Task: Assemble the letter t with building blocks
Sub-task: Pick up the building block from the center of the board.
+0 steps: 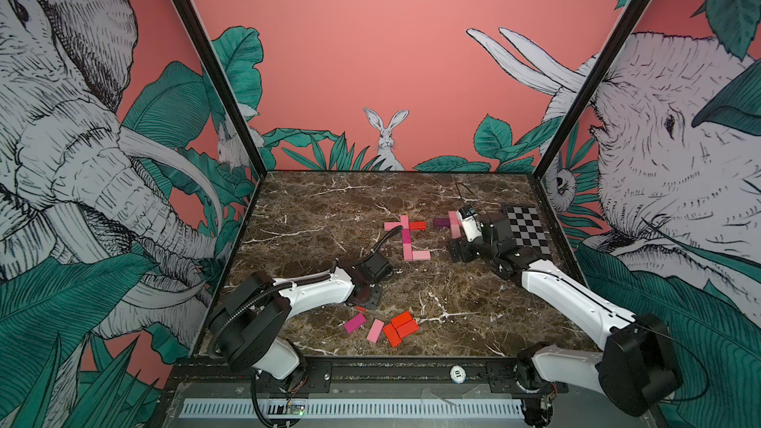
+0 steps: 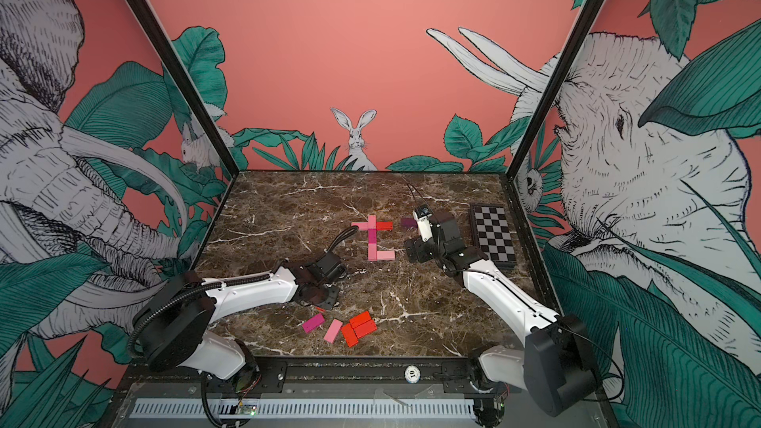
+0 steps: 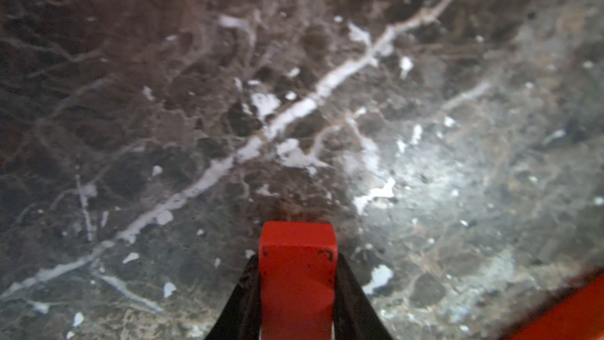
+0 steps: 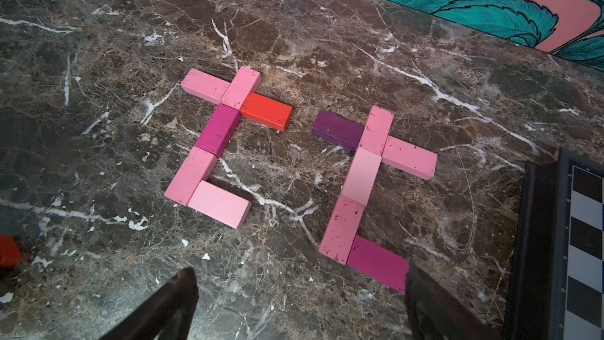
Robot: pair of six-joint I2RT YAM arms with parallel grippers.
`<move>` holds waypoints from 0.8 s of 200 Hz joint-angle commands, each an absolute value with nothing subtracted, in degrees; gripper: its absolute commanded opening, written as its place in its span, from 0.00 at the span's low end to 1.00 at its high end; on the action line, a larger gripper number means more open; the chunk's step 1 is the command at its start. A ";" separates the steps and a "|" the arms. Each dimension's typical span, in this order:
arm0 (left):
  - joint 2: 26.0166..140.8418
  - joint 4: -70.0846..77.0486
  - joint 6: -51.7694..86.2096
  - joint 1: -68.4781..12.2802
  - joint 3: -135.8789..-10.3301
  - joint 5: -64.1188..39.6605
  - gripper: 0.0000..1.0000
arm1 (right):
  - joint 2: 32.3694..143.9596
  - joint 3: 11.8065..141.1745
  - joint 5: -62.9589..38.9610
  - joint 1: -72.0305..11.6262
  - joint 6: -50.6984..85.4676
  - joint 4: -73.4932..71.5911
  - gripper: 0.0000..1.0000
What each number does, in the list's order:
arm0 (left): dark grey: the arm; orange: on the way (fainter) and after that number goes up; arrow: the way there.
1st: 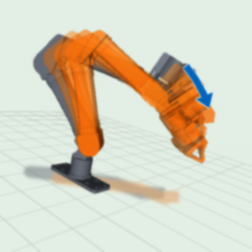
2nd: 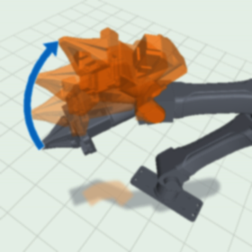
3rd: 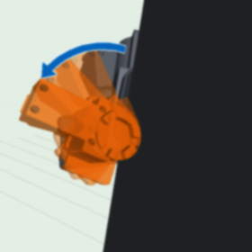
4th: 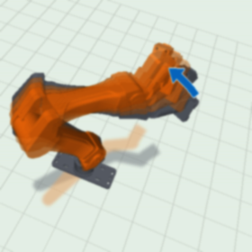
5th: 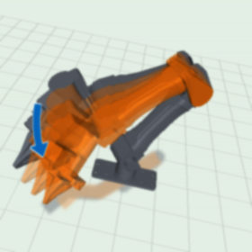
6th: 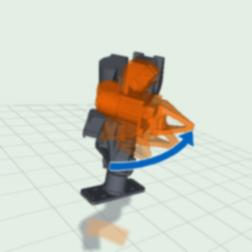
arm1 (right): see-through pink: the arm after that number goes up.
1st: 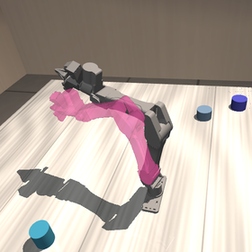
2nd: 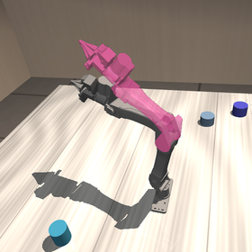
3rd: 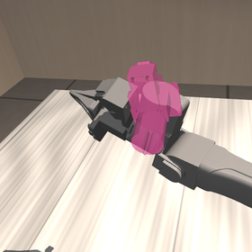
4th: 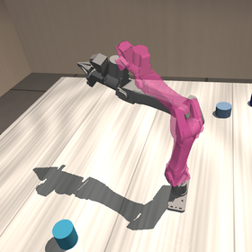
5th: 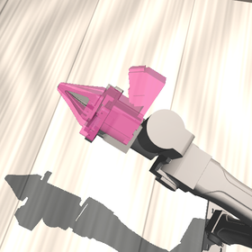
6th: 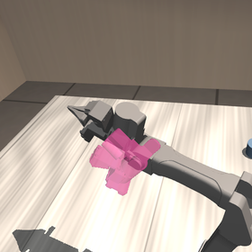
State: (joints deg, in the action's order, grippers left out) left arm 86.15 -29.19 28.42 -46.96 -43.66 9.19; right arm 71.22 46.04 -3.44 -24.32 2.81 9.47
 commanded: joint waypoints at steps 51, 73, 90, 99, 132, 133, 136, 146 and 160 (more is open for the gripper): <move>88.83 -31.40 22.40 -34.80 -54.32 12.31 0.26 | 70.44 47.56 -3.35 -24.17 3.73 10.66 0.91; 91.82 -32.26 21.54 -30.98 -59.13 12.72 0.24 | 70.69 47.93 -0.68 -24.11 4.07 12.75 0.89; 94.91 -33.96 19.60 -28.29 -63.77 13.31 0.20 | 70.42 48.08 -0.81 -24.13 4.43 13.53 0.90; 96.66 -35.10 18.54 -27.08 -66.47 13.95 0.20 | 69.79 47.90 -1.55 -24.17 4.52 13.66 0.90; 102.98 -37.11 15.74 -22.94 -76.07 14.04 0.18 | 68.06 47.13 -2.96 -24.26 4.74 14.34 0.90; 103.13 -37.14 15.69 -22.85 -76.36 13.96 0.18 | 68.09 47.12 -2.93 -24.26 4.74 14.42 0.90; 103.69 -37.00 15.58 -22.51 -76.90 13.79 0.18 | 67.99 47.04 -2.90 -24.25 4.81 14.56 0.90; 105.41 -36.69 15.10 -21.38 -79.35 12.69 0.18 | 67.61 46.99 -3.04 -24.26 4.94 15.02 0.90; 107.90 -36.06 13.97 -20.04 -82.37 11.56 0.16 | 67.18 46.68 -3.55 -24.32 5.18 15.30 0.90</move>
